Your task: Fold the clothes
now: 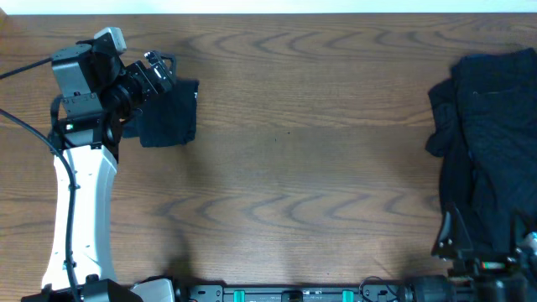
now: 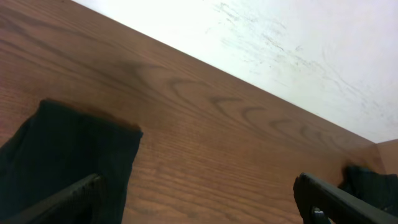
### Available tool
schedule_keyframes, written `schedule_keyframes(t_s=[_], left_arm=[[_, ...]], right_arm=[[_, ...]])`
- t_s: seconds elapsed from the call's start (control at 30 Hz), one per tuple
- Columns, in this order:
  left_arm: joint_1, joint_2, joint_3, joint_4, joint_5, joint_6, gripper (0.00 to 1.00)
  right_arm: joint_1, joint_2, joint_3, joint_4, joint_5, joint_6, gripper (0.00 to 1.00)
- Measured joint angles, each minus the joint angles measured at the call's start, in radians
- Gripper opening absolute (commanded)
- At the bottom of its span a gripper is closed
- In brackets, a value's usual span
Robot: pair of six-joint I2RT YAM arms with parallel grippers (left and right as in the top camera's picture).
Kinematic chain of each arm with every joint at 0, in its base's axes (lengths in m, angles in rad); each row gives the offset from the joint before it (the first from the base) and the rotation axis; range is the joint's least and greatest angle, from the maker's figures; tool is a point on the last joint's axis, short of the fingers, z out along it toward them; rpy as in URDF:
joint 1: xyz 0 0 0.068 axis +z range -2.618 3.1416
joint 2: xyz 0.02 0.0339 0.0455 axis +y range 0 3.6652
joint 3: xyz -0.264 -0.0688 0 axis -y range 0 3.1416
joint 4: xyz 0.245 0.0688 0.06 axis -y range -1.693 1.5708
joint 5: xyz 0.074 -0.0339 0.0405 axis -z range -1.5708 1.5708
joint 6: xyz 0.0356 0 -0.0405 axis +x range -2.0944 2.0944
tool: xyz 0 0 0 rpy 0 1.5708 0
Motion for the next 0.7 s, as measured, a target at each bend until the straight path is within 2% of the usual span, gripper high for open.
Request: schedule_keyframes(t_s=[0.23,0.47,0.7], left_arm=[[0.0,0.0,0.0,0.0,0.0,0.0,0.98],[0.0,0.0,0.0,0.0,0.0,0.0,0.98],[0.0,0.0,0.0,0.0,0.0,0.0,0.98]], right_arm=[[-0.021,-0.109,-0.236,0.219,0.004,0.0,0.99],[-0.037,-0.111,-0.448,0.528,0.004,0.0,0.99],[-0.037,-0.11,-0.669,0.75,0.004,0.01,0.99]])
